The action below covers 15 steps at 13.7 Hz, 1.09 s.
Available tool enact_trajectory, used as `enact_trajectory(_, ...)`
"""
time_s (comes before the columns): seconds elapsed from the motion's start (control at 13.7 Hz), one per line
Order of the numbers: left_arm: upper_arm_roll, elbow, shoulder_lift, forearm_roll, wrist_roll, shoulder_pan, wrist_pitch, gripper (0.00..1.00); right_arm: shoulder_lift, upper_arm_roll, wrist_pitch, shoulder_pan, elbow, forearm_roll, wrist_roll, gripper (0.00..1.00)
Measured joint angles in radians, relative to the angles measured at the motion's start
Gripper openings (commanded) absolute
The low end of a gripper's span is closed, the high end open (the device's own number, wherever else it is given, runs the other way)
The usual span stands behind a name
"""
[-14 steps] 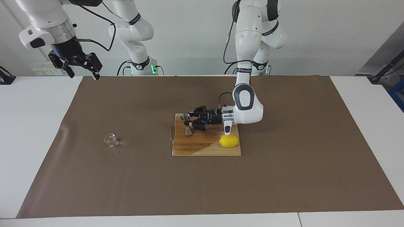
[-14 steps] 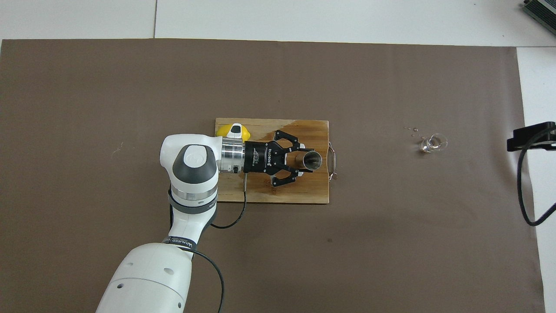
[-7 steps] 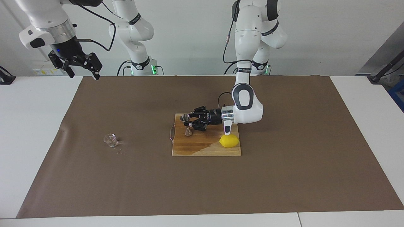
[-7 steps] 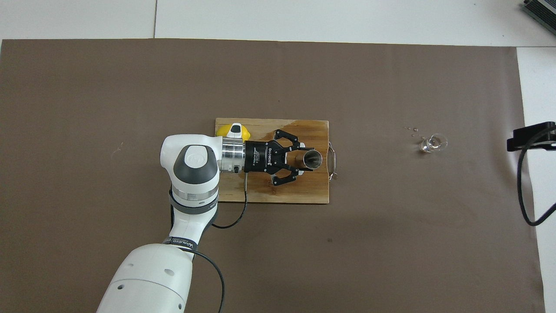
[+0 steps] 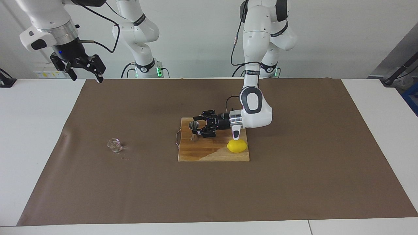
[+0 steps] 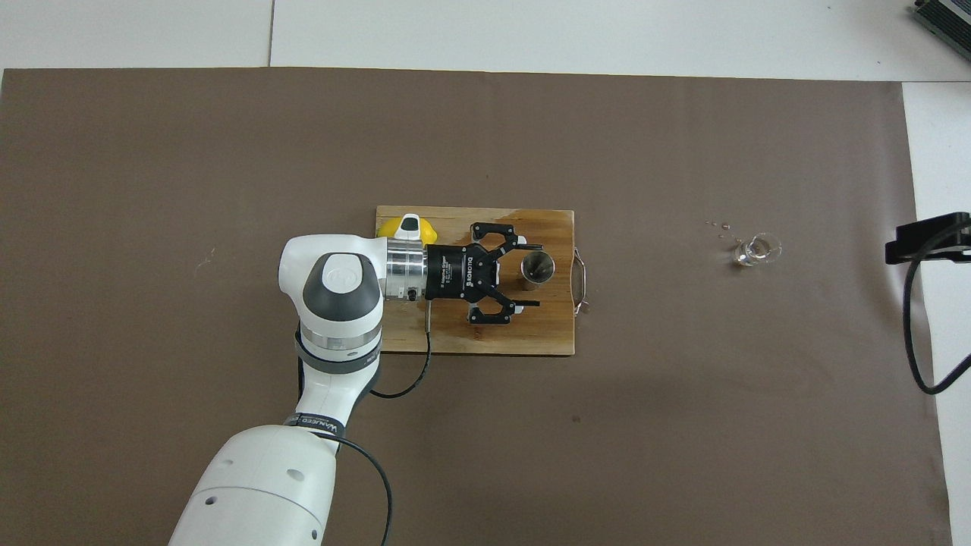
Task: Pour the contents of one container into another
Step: 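Open the left gripper and withdraw it away from the cup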
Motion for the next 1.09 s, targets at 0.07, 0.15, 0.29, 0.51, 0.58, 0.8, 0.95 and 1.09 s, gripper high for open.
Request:
enact_trajectory(0.07,0.0,0.0,0.0,0.0,-0.001,0.0,0.0,1.0,0.0,0.0,0.0,0.0,0.0,0.0,0.0,1.0)
enact_trajectory(0.15,0.0,0.0,0.0,0.0,-0.003,0.0,0.0,1.0,0.0,0.0,0.0,0.0,0.0,0.0,0.0,1.0)
enact_trajectory(0.29,0.002,0.0,0.0,0.0,-0.006,0.0,0.001,1.0,0.0,0.0,0.0,0.0,0.0,0.0,0.0,1.0)
enact_trajectory(0.51,0.022,0.012,-0.001,0.019,-0.021,0.015,0.0,1.0,0.0,0.0,0.0,0.0,0.0,0.0,0.0,1.0)
enact_trajectory(0.58,0.03,0.035,-0.002,0.063,-0.025,0.038,-0.004,1.0,0.0,0.0,0.0,0.0,0.0,0.0,0.0,1.0)
enact_trajectory(0.8,0.041,0.159,-0.022,0.272,-0.03,0.164,-0.046,1.0,0.0,0.0,0.0,0.0,0.0,0.0,0.0,1.0)
enact_trajectory(0.95,0.043,0.25,-0.039,0.435,-0.032,0.257,-0.094,1.0,0.0,0.0,0.0,0.0,0.0,0.0,0.0,1.0)
enact_trajectory(1.09,0.041,0.342,-0.059,0.612,-0.023,0.34,-0.14,1.0,0.0,0.0,0.0,0.0,0.0,0.0,0.0,1.0)
